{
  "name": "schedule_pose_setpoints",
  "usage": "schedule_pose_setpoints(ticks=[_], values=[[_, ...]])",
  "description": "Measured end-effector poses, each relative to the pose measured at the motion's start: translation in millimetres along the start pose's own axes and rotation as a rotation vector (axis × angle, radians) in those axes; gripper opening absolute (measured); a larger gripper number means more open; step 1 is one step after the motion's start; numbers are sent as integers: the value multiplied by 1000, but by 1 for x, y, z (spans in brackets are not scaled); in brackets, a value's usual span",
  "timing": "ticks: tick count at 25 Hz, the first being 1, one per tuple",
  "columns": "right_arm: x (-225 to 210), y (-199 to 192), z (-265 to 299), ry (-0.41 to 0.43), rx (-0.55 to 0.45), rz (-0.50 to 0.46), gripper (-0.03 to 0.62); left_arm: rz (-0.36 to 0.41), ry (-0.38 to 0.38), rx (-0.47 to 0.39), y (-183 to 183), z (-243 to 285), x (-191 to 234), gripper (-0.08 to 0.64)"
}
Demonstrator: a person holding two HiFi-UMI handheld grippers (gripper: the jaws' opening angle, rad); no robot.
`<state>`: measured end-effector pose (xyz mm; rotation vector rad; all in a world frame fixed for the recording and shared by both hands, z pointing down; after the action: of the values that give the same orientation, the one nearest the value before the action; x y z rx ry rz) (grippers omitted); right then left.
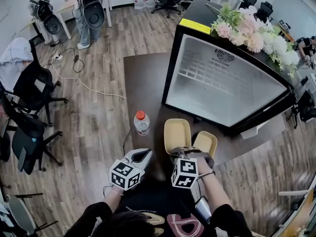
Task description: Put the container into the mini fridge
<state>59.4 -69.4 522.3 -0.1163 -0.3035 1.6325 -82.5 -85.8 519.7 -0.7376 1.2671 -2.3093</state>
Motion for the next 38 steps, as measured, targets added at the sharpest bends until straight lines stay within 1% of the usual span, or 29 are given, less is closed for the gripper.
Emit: schedule_pose_setpoints(ticks=[4, 7, 12, 16, 20, 23, 28, 34, 38], values=[[-3, 1, -18, -31, 12, 4, 25, 15, -21, 10, 0, 1, -3, 8], [-7, 0, -29, -49, 8, 25, 25, 18, -35, 16, -1, 1, -4, 8], [-13, -9, -50, -62, 37, 58, 25, 32, -72, 26, -2, 3, -10, 8], [-16, -15, -73, -66, 52, 79, 25, 61, -111, 36, -3, 6, -19, 8], [-23, -20, -97, -122, 44, 83, 25, 78, -133, 37, -3, 9, -25, 8], [-28, -27, -111, -151, 57, 93, 25, 79, -135, 37, -3, 10, -27, 8], [-35, -36, -135, -163, 70, 114, 25, 83, -149, 39, -4, 10, -31, 8], [-44, -44, -166, -210, 66, 126, 25, 90, -164, 57, -8, 13, -37, 8], [-52, -50, -184, -218, 65, 135, 25, 102, -175, 64, -8, 15, -40, 8]])
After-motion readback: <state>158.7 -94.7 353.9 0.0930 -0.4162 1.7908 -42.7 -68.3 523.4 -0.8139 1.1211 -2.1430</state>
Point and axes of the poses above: the fingertips, and each gripper's own axes: z forward along the fingers, x to its left, y out of its top, the point moved 7 cm from there along -z, backward along the fingers, and after that the axes turned 13 degrees about y, right-handed, at the moved point
